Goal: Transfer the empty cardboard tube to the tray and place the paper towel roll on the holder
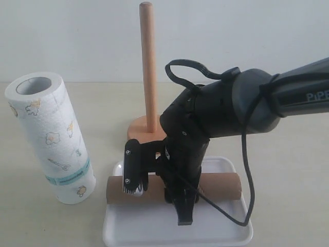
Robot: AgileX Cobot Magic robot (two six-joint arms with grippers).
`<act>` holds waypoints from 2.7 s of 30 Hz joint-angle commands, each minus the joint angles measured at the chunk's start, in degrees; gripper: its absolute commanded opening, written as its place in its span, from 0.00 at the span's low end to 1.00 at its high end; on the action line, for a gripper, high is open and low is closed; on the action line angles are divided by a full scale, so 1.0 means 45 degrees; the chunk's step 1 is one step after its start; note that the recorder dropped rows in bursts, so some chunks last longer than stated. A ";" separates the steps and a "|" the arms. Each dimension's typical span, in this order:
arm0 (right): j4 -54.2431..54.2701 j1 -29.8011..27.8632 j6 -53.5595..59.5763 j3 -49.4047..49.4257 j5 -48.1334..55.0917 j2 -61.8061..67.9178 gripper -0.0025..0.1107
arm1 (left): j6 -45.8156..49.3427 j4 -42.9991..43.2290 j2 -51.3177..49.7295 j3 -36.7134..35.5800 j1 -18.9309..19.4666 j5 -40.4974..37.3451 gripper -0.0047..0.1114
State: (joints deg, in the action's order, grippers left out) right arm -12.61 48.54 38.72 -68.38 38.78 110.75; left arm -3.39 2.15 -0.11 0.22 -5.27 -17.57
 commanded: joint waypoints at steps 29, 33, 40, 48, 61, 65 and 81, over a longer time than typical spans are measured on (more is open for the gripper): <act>0.0049 0.0001 -0.0617 -0.0074 0.0044 -0.0027 0.72 | 0.0014 -0.0059 0.0025 -0.0048 0.0034 -0.0006 0.08; -0.0015 0.0001 -0.0617 -0.0074 0.0286 -0.0056 0.72 | 0.0014 -0.0059 0.0025 -0.0048 0.0034 -0.0006 0.08; -0.0672 0.0001 -0.1046 -0.0074 0.0387 -0.0583 0.72 | 0.0014 -0.0059 0.0025 -0.0048 0.0034 -0.0006 0.08; -0.0755 0.0001 -0.1427 -0.0074 0.0775 -0.2046 0.72 | 0.0014 -0.0059 0.0025 -0.0048 0.0034 -0.0006 0.08; -0.1132 0.0001 -0.2723 -0.0074 0.1811 -0.6100 0.72 | 0.0014 -0.0059 0.0025 -0.0048 0.0034 -0.0006 0.08; -0.1020 0.0001 -0.3348 -0.0074 0.2184 -0.7052 0.63 | 0.0014 -0.0059 0.0025 -0.0048 0.0034 -0.0006 0.08; -0.1031 0.0001 -0.5953 -0.0074 0.3096 -0.7735 0.05 | 0.0014 -0.0059 0.0025 -0.0048 0.0034 -0.0006 0.08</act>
State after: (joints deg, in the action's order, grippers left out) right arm -17.35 48.54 12.47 -68.41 52.79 76.50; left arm -3.39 2.15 -0.11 0.22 -5.27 -17.57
